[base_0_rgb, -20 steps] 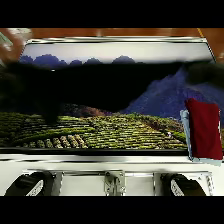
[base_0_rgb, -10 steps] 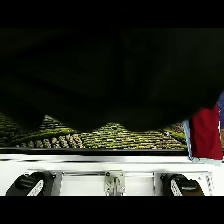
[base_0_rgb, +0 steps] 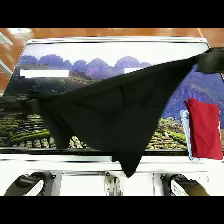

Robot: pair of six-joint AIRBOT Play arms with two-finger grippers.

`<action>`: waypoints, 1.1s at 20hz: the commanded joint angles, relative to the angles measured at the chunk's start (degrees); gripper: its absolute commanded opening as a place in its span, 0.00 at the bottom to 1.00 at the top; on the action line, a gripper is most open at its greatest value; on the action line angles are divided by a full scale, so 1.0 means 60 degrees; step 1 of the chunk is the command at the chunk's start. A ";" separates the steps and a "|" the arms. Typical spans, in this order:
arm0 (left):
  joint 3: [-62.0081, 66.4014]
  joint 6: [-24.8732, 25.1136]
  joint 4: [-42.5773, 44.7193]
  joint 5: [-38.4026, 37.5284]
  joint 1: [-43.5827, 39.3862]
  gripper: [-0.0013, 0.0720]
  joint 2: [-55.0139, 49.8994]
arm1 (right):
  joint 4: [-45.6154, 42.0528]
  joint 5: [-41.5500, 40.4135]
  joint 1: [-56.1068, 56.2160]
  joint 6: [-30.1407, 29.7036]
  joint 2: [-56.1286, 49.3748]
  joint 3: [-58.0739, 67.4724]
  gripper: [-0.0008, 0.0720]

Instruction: Fold the shirts.

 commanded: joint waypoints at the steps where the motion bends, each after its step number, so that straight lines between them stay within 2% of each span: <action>1: -0.1271 -0.0481 0.0251 0.1978 0.0015 0.07 -0.1938 | -0.0408 -0.1293 0.0007 0.0933 -0.2484 -0.0302 0.10; 4: -0.0681 -0.0452 0.0200 0.2546 0.0015 0.08 -0.4084 | 0.0812 -0.3151 0.0011 0.1909 -0.4007 -0.0302 0.10; 6: -0.0280 -0.0525 0.0153 0.2517 0.0015 0.08 -0.5260 | 0.1636 -0.3260 0.0091 0.1905 -0.4845 -0.0306 0.10; 9: 0.0299 -0.0776 -0.0488 0.2018 0.0015 0.08 -0.6528 | 0.1643 -0.2805 0.0608 0.1898 -0.5679 -0.0306 0.10; 10: 0.0517 -0.0769 -0.0674 0.1752 0.0015 0.17 -0.6728 | 0.1647 -0.2772 0.0790 0.1902 -0.5796 -0.0306 0.10; 11: 0.0769 -0.0729 -0.0612 0.1432 0.0036 0.40 -0.6787 | 0.1639 -0.2903 0.0914 0.1898 -0.5796 -0.0299 0.19; 12: 0.1133 -0.0474 -0.0565 0.0929 0.0197 0.60 -0.6768 | 0.1701 -0.2885 0.0954 0.1894 -0.5719 -0.0229 0.49; 13: 0.1566 -0.0175 -0.0506 0.0277 0.0488 0.66 -0.6732 | 0.1672 -0.2543 0.0867 0.1734 -0.5548 -0.0069 0.86; 14: 0.2044 0.0146 -0.0470 -0.0528 0.0940 0.67 -0.6637 | 0.1515 -0.2022 0.0718 0.1370 -0.5326 0.0120 0.91; 16: 0.2361 0.0543 -0.0488 -0.1789 0.2095 0.70 -0.6189 | 0.0182 -0.0466 0.0197 0.1002 -0.4699 0.0291 0.91; 17: 0.2153 0.0583 -0.0495 -0.2251 0.2685 0.82 -0.5883 | -0.0470 0.0561 -0.0200 0.1082 -0.4379 0.0262 0.90; 18: 0.1603 0.0725 -0.0557 -0.2594 0.3289 0.87 -0.5486 | -0.0656 0.1359 -0.0634 0.0896 -0.4142 0.0084 0.90; 20: -0.0306 0.0973 -0.0794 -0.2554 0.4306 0.87 -0.4586 | -0.0280 0.2029 -0.1625 0.0703 -0.3534 -0.1013 0.90; 22: -0.2688 0.1490 -0.1745 -0.1847 0.5115 0.87 -0.3756 | 0.0790 0.1665 -0.2477 0.0637 -0.2805 -0.2801 0.90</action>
